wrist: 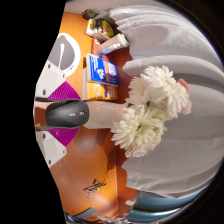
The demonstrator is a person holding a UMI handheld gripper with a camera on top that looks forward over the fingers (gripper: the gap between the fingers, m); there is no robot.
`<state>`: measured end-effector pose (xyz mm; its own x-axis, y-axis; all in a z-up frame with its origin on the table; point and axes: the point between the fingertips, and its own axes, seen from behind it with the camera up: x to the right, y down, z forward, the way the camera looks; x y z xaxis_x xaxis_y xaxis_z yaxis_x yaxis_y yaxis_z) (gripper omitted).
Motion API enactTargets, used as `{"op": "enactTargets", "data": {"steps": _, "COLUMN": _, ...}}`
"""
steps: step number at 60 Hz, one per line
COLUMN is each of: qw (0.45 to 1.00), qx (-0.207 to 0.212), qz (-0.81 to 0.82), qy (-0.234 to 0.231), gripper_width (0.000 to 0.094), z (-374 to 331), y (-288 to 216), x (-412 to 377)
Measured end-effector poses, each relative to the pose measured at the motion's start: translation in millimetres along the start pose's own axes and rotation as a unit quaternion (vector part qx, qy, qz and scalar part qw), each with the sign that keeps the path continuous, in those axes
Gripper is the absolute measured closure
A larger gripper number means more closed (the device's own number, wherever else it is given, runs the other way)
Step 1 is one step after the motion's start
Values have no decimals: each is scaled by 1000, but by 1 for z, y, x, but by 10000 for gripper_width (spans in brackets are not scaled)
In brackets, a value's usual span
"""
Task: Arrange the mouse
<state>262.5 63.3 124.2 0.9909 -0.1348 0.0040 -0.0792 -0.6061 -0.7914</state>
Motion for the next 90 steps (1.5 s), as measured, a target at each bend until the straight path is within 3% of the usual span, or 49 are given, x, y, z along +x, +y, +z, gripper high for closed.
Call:
{"op": "enactTargets", "data": {"steps": 10, "qw": 995, "qx": 94, "qz": 9, "qy": 13, "gripper_width": 608, "z": -85, "y": -79, "x": -53}}
{"op": "enactTargets", "data": {"steps": 17, "qw": 993, "qx": 119, "qz": 3, "qy": 0, "gripper_width": 607, "z": -100, "y": -100, "x": -109}}
{"op": "enactTargets", "data": {"steps": 23, "qw": 994, "qx": 103, "qz": 4, "qy": -24, "gripper_width": 604, "z": -77, "y": -86, "x": -165}}
{"op": "enactTargets", "data": {"steps": 32, "qw": 998, "qx": 39, "qz": -8, "qy": -39, "gripper_width": 604, "z": -12, "y": -19, "x": -227}}
{"op": "enactTargets", "data": {"steps": 43, "qw": 998, "qx": -43, "qz": -24, "qy": -29, "gripper_width": 606, "z": 52, "y": 72, "x": -251}}
{"op": "enactTargets", "data": {"steps": 50, "qw": 997, "qx": -67, "qz": -33, "qy": -21, "gripper_width": 609, "z": 70, "y": 107, "x": -252}}
{"op": "enactTargets", "data": {"steps": 51, "qw": 997, "qx": -70, "qz": -34, "qy": -21, "gripper_width": 650, "z": 72, "y": 111, "x": -252}}
{"op": "enactTargets", "data": {"steps": 52, "qw": 996, "qx": -75, "qz": -35, "qy": -22, "gripper_width": 608, "z": 73, "y": 116, "x": -253}}
{"op": "enactTargets", "data": {"steps": 58, "qw": 997, "qx": -62, "qz": -44, "qy": -13, "gripper_width": 607, "z": 72, "y": 114, "x": -252}}
{"op": "enactTargets", "data": {"steps": 68, "qw": 997, "qx": -71, "qz": -24, "qy": -18, "gripper_width": 467, "z": 74, "y": 114, "x": -252}}
{"op": "enactTargets", "data": {"steps": 72, "qw": 996, "qx": -88, "qz": -8, "qy": -19, "gripper_width": 263, "z": 64, "y": 113, "x": -248}}
{"op": "enactTargets", "data": {"steps": 75, "qw": 997, "qx": -71, "qz": -4, "qy": -20, "gripper_width": 85, "z": 50, "y": 100, "x": -246}}
{"op": "enactTargets", "data": {"steps": 90, "qw": 999, "qx": -19, "qz": -2, "qy": -47, "gripper_width": 84, "z": -77, "y": 58, "x": -235}}
